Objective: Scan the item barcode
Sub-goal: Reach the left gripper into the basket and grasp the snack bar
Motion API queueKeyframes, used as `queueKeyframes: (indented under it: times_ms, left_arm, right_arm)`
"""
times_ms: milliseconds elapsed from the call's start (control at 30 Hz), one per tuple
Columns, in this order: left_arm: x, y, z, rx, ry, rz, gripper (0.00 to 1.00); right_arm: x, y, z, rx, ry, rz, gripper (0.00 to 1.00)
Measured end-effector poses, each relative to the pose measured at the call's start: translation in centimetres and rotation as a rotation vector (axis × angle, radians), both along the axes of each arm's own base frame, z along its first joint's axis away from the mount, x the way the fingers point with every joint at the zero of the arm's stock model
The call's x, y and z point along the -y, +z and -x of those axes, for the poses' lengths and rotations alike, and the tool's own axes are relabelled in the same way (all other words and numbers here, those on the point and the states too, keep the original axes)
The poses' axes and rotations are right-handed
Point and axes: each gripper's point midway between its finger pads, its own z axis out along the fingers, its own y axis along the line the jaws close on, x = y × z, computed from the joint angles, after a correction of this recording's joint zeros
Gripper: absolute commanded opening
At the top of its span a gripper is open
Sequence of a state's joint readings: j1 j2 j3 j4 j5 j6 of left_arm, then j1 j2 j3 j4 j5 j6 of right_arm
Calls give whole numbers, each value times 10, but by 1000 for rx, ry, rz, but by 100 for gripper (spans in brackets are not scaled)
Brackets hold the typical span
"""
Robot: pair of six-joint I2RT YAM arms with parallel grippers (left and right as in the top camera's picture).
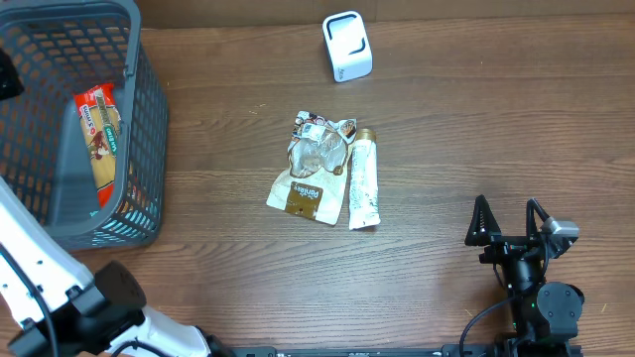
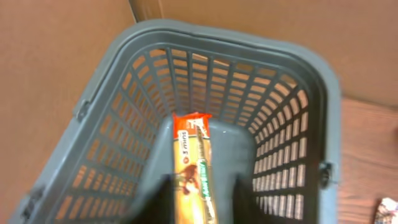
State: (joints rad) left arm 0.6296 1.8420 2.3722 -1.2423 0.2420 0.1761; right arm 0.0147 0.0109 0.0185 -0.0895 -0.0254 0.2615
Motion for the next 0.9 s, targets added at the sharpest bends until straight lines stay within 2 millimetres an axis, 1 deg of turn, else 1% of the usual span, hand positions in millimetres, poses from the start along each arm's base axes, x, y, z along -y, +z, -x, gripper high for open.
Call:
queueKeyframes:
  times_ms: [33,67,100,167,200,233,267,300,367,467,533,600,667,767,900]
  left_arm:
    - [0,-1,1,-3,8,8,62]
    - [-1,-4,2,-11,18,14,78]
    - [-3,-12,0,-27,28,30,86]
    - [-8,-36,-4,-77,46,76,99]
    - [-12,-57,-9,-119,55,108,100]
    - [-14,-72,-11,-147,66,137,100]
    - [-18,-98,-15,-200,76,174,100]
    - [-19,-113,-17,-229,78,196,100]
    - [-22,-163,-20,-330,83,261,100]
    - [-22,-220,-19,-443,84,336,100]
    - [-21,-249,-17,-500,85,374,100]
    - [-19,-274,-16,-543,86,403,100]
    - [-18,-294,-14,-574,86,423,100]
    - [-18,-316,-14,-595,87,435,99]
    - [-17,-338,-13,-600,86,437,95]
  right_arm:
    - [0,0,0,0,0,0,100]
    - [0,0,0,0,0,1,100]
    - [0,0,0,0,0,0,100]
    - [0,0,0,0,0,0,100]
    - [0,0,0,0,0,0,100]
    - [0,0,0,0,0,0,100]
    - [0,0,0,0,0,0,100]
    - [0,0,0,0,0,0,100]
    - [0,0,0,0,0,0,100]
    - [0,0,0,0,0,1,100]
    - [0,0,0,0,0,1,100]
    - [0,0,0,0,0,0,100]
    - [0,0,0,0,0,0,100]
    - [0,0,0,0,0,0,100]
    - [0,0,0,0,0,0,100]
